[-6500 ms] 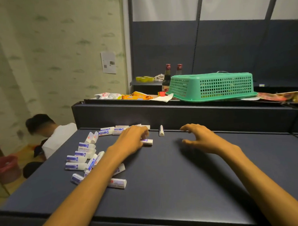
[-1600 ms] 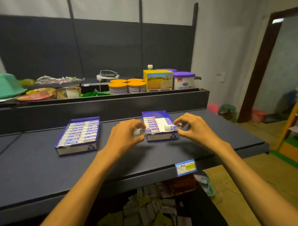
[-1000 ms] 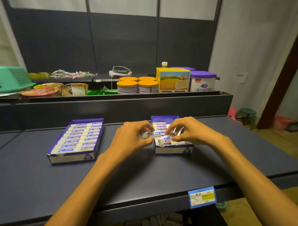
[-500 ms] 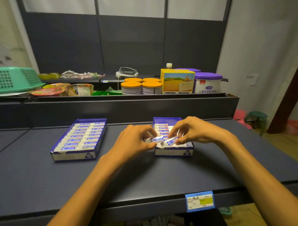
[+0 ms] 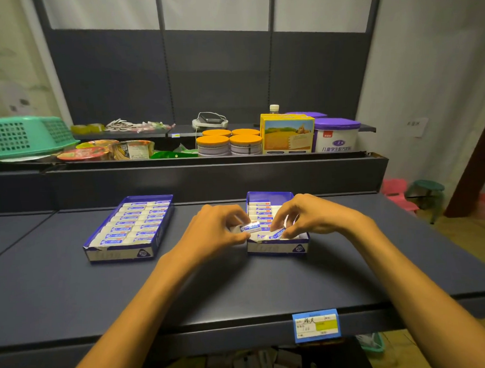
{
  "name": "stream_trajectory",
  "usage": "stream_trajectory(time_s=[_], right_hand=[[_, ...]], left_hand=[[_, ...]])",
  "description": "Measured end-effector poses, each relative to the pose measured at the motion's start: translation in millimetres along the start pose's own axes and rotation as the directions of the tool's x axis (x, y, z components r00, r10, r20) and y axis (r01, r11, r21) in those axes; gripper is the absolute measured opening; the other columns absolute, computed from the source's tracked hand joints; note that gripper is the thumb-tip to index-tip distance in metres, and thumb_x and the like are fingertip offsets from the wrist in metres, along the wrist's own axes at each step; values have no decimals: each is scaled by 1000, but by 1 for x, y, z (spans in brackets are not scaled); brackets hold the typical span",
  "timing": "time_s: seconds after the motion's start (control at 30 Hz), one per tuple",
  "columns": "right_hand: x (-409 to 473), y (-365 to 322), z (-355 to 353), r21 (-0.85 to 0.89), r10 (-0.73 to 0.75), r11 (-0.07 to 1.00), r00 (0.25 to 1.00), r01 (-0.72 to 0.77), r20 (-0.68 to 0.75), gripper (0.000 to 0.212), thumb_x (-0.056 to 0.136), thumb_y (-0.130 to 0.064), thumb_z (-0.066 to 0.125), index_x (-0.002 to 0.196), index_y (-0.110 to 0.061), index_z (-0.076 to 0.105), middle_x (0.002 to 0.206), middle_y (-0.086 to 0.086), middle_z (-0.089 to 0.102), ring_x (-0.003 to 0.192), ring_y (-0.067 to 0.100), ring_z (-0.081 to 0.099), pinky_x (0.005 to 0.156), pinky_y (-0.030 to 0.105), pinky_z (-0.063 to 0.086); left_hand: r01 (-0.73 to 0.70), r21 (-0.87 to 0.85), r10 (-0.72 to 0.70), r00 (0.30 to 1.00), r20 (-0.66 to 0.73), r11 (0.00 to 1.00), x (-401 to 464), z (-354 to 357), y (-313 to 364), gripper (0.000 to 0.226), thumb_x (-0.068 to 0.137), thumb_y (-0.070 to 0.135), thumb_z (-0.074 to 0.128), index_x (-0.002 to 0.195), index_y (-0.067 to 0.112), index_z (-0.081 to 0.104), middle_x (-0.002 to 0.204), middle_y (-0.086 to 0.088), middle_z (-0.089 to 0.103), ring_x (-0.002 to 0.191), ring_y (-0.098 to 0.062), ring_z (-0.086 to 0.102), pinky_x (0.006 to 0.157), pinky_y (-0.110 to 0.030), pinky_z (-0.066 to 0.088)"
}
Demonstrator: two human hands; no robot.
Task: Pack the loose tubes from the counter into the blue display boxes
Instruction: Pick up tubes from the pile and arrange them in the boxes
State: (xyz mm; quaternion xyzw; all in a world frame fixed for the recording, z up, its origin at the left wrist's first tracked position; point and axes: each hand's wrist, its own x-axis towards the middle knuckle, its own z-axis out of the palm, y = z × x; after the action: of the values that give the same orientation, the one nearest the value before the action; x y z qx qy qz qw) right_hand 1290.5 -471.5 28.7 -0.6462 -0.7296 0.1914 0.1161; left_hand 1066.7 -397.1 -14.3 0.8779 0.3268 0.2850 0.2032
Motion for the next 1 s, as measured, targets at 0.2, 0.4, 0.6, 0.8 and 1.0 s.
stream_trajectory(time_s=[0.2,0.4,0.6,0.8,1.0], right_hand=[[4,-1,4,-4,-15,1000,1000,15,-9,26,85,-17,73,110,-23,70,90,-19,61,77,2,58,60,10,44],[10,-2,7,-12,-51,999,999,51,-13,24,83,-15,74,106,-22,71,90,-17,61,74,-2,57,63,9,46],[9,5,1,57,-45,998,997,41,64,21,86,-20,71,105,-29,71,101,-10,68,82,2,62,72,20,53],[15,3,4,-6,-38,999,997,39,71,21,85,-17,72,105,-21,72,103,-6,70,84,5,63,70,16,52],[22,-2,14,-35,-63,997,997,64,41,17,84,-12,73,99,-18,74,91,-10,67,74,-1,59,61,10,45]], left_hand=[[-20,-50,20,1000,0,999,0,1,1,20,75,26,81,92,24,71,84,6,75,73,-5,67,70,-38,58],[-3,-62,4,1000,20,998,1,-1,5,21,75,24,81,92,23,70,87,3,75,71,-4,68,66,-28,58],[10,-94,-7,1000,28,996,1,-3,3,20,74,24,82,90,23,69,85,2,76,70,-4,69,63,-28,57],[46,-123,-41,998,42,991,2,-3,4,21,73,25,83,89,23,68,86,2,76,74,-8,71,68,-35,59],[74,-120,-66,995,69,990,4,-6,7,20,72,24,83,86,23,69,83,2,75,69,-9,71,68,-37,60]])
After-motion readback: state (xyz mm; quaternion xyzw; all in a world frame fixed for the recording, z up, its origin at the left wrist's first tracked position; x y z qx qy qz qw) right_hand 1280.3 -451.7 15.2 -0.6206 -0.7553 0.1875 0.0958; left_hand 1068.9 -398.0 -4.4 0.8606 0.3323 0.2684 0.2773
